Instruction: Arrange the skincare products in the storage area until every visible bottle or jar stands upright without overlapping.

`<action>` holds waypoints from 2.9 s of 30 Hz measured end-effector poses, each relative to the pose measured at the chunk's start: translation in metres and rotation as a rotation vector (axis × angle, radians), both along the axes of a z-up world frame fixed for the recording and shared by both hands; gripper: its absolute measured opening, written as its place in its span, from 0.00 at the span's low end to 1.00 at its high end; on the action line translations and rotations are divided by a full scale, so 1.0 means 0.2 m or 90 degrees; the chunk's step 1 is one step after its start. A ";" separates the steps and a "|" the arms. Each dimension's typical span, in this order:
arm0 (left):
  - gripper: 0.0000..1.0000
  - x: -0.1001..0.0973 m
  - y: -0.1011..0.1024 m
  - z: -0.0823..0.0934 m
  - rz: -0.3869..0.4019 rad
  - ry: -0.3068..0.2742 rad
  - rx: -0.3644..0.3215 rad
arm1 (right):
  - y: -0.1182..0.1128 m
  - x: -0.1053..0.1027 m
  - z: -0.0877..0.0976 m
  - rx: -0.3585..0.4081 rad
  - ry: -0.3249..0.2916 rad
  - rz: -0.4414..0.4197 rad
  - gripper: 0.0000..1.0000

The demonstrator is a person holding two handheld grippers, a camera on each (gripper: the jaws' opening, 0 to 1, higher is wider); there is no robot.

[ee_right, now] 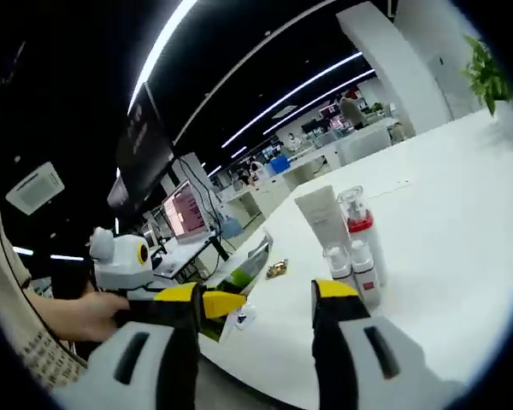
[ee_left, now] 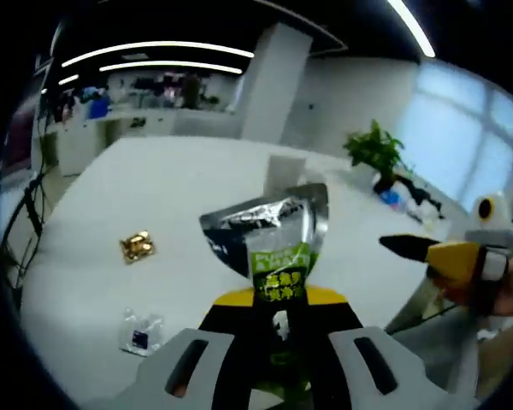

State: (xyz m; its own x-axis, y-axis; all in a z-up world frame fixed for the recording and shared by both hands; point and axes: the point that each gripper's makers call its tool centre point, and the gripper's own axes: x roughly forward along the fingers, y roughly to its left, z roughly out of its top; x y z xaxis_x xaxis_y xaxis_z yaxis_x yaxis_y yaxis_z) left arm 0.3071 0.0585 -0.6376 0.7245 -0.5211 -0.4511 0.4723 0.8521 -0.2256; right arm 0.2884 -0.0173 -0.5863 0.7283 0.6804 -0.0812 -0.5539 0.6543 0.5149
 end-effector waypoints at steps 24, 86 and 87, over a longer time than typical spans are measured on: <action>0.24 -0.26 -0.12 0.18 -0.152 -0.145 0.065 | 0.05 -0.03 0.21 0.144 -0.008 -0.057 0.04; 0.00 -0.30 0.06 0.88 -0.285 -0.090 -0.580 | 0.36 -0.30 0.55 0.323 -0.099 0.259 0.06; 0.00 -0.30 0.05 0.87 -0.285 -0.088 -0.581 | 0.36 -0.30 0.54 0.316 -0.100 0.258 0.02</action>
State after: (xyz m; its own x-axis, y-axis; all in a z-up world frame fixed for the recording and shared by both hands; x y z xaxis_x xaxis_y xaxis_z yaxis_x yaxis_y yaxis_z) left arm 0.2462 0.0694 -0.4634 0.3948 -0.8591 0.3255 0.7760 0.1222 -0.6187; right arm 0.2291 0.0542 -0.4782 0.3843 0.8323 0.3995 -0.7997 0.0840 0.5944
